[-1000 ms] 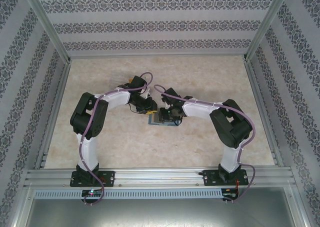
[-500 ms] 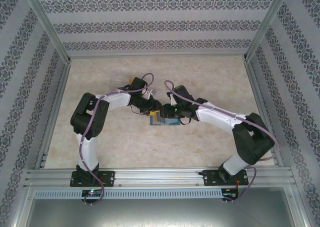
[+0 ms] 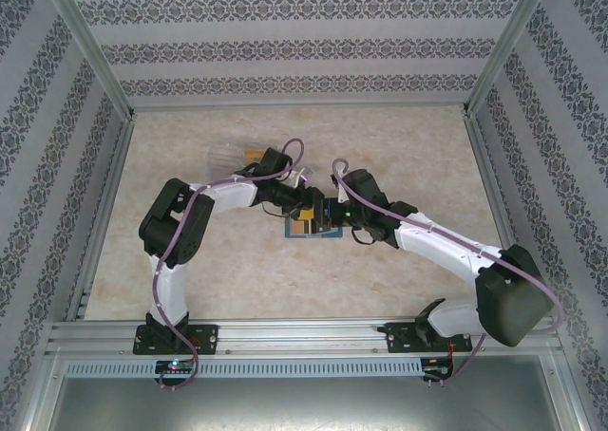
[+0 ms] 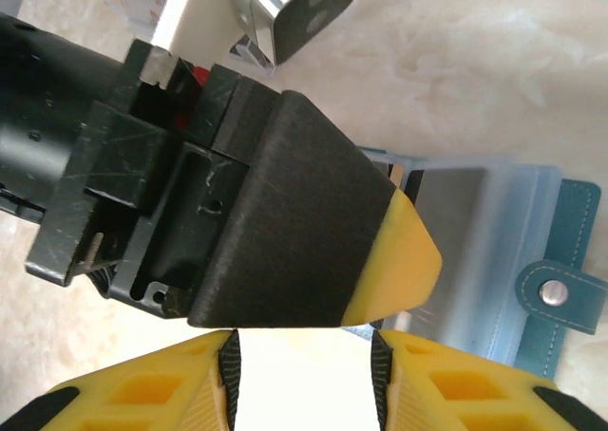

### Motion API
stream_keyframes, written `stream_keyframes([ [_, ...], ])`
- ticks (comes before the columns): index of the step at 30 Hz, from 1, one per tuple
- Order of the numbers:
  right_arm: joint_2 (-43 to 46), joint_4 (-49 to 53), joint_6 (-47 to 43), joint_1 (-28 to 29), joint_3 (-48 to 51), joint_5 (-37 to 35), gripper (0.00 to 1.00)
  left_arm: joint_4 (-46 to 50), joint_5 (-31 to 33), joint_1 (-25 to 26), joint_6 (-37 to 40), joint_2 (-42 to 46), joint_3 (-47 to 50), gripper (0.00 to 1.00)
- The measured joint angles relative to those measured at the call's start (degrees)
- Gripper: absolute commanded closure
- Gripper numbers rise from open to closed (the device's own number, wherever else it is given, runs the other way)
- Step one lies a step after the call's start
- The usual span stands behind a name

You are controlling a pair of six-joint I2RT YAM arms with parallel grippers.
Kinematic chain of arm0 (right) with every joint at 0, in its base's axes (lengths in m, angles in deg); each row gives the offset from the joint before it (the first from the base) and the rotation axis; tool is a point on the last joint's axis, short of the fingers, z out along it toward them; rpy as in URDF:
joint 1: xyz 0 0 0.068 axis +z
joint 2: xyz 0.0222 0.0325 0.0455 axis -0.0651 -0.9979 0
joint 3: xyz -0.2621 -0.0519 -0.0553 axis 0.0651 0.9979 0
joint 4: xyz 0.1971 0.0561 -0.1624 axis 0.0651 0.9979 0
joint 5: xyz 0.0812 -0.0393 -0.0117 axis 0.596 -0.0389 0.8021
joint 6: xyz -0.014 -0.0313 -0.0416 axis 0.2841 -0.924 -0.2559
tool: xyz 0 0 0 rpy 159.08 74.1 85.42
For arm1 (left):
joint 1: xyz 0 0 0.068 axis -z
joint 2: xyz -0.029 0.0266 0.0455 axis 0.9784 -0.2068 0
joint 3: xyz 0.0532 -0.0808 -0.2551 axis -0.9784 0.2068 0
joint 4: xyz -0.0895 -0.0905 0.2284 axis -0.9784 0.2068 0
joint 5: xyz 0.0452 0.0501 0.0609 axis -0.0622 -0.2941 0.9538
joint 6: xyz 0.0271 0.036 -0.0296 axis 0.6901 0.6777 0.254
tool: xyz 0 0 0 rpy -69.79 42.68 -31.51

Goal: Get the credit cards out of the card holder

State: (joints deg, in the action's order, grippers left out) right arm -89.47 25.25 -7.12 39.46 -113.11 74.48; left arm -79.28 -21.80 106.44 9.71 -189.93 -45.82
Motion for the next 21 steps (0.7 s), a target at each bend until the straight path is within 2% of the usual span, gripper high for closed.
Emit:
stream_keyframes([
  [5,-1.3,-0.3,0.2,0.0,0.1,-1.0,0.70,0.4,2.4,-1.2,-0.4,0.0,0.0,0.60],
  [10,-6.6,0.3,1.4,-0.4,-0.2,-2.3,0.77,5.4,8.4,-3.0,1.0,1.1,0.0,0.64],
  [14,-11.0,1.1,3.1,-1.2,-1.3,-3.0,0.78,6.4,10.7,-3.2,1.2,1.6,0.2,0.65],
  [21,-15.9,3.0,4.9,-2.7,-4.7,-3.2,0.78,7.0,10.6,-2.9,1.2,1.5,0.3,0.68],
])
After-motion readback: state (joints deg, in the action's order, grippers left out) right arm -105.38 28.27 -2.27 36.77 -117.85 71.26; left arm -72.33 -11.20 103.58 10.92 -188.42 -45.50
